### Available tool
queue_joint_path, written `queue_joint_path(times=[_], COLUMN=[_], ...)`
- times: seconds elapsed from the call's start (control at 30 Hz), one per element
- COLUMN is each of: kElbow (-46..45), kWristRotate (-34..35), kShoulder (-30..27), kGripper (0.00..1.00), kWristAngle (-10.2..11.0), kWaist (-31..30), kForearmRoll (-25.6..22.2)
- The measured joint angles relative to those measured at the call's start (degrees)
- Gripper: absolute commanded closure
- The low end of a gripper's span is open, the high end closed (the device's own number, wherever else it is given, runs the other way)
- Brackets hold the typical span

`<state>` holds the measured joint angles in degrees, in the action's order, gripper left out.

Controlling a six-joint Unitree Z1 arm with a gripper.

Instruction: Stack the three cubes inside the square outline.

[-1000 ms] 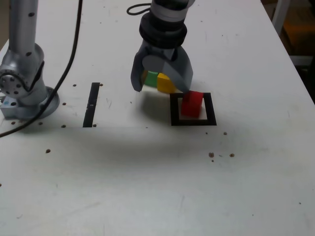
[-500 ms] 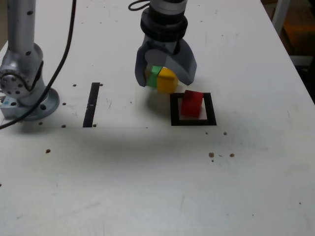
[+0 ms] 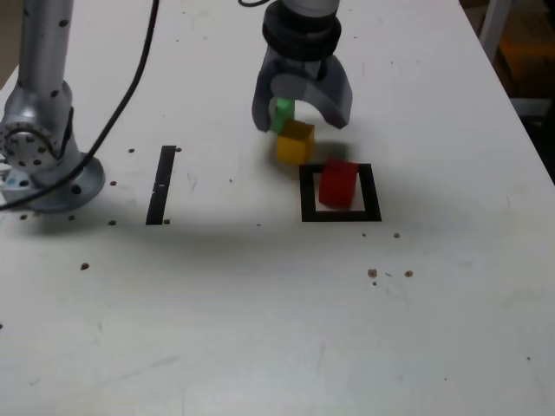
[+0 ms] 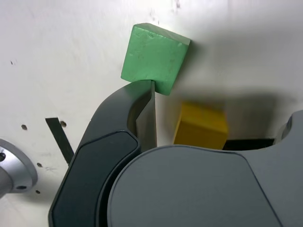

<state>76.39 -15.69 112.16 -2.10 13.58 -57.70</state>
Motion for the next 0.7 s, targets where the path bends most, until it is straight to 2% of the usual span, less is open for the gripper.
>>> queue_joint_path(times=[0.07, 0.2, 0.37, 0.47, 0.6, 0.7], kElbow=[1.05, 1.15, 0.9, 0.09, -2.43, -3.22], kWristRotate=[-0.5, -0.5, 1.33, 3.01, 8.1, 10.62], kShoulder=[0.38, -1.78, -8.84, -10.58, -12.53, -12.83], kGripper=[0.0, 0.0, 0.0, 0.0, 0.0, 0.0], kWristAngle=[1.29, 2.09, 2.31, 2.37, 4.54, 5.35], kWaist=[2.14, 1.93, -1.09, -3.26, -7.66, -9.69], kForearmRoll=[0.26, -1.82, -8.16, -11.55, -12.49, -12.49])
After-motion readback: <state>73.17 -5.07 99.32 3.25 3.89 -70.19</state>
